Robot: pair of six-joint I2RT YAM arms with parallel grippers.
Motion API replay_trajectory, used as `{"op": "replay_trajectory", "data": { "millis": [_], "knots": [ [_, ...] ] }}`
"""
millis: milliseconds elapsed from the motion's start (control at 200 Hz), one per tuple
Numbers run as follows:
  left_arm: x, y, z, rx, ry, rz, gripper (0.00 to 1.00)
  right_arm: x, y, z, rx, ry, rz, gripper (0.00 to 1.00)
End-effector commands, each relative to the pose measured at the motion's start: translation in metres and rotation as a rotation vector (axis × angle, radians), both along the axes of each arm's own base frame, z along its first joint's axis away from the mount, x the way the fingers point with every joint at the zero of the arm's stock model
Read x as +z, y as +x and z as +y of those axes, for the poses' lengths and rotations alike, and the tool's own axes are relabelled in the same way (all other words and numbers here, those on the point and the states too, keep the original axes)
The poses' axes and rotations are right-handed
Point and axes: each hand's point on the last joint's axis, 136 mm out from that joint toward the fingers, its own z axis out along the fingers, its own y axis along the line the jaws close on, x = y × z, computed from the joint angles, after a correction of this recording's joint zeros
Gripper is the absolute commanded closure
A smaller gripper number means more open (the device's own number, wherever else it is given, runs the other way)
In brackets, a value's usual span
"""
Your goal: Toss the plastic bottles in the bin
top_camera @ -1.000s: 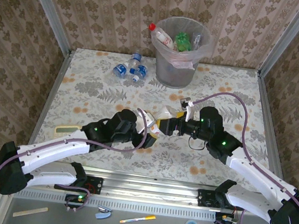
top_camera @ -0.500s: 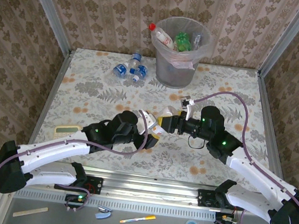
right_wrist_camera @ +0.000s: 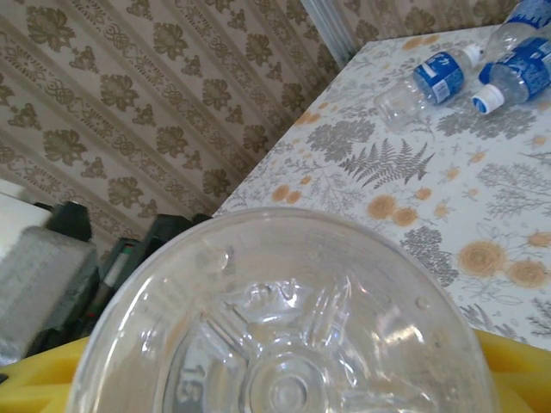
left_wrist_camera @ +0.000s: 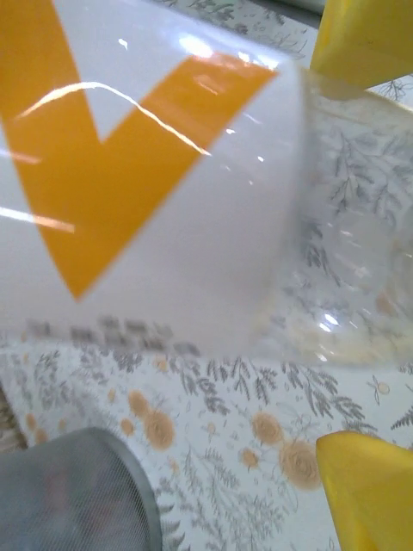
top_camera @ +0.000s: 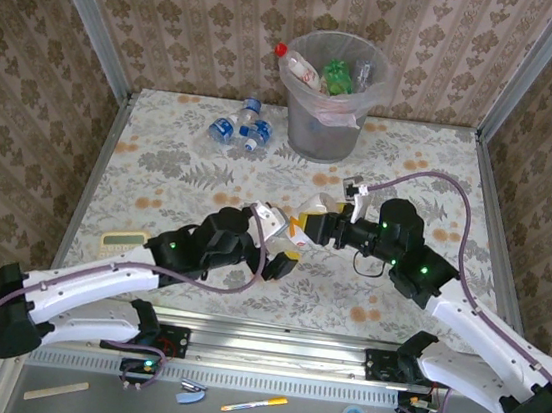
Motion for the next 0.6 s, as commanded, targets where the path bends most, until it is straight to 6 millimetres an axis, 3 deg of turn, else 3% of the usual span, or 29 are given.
{"op": "replay_trajectory", "data": {
  "millis": [0, 260, 460, 595],
  "knots": [
    [0.013, 0.009, 0.019, 0.084, -0.012, -0.059, 0.0, 0.022, 0.003, -0.011, -0.056, -0.028, -0.086, 0.54],
    [0.026, 0.022, 0.075, 0.275, 0.013, -0.104, 0.0, 0.045, 0.011, -0.037, -0.186, -0.087, -0.21, 0.56],
    [0.043, 0.024, 0.112, 0.368, 0.012, -0.166, 0.0, 0.079, 0.013, -0.064, -0.311, -0.088, -0.372, 0.57],
    [0.056, 0.022, 0.124, 0.402, -0.023, -0.196, 0.0, 0.104, 0.011, -0.075, -0.364, -0.086, -0.478, 0.57]
  ]
}}
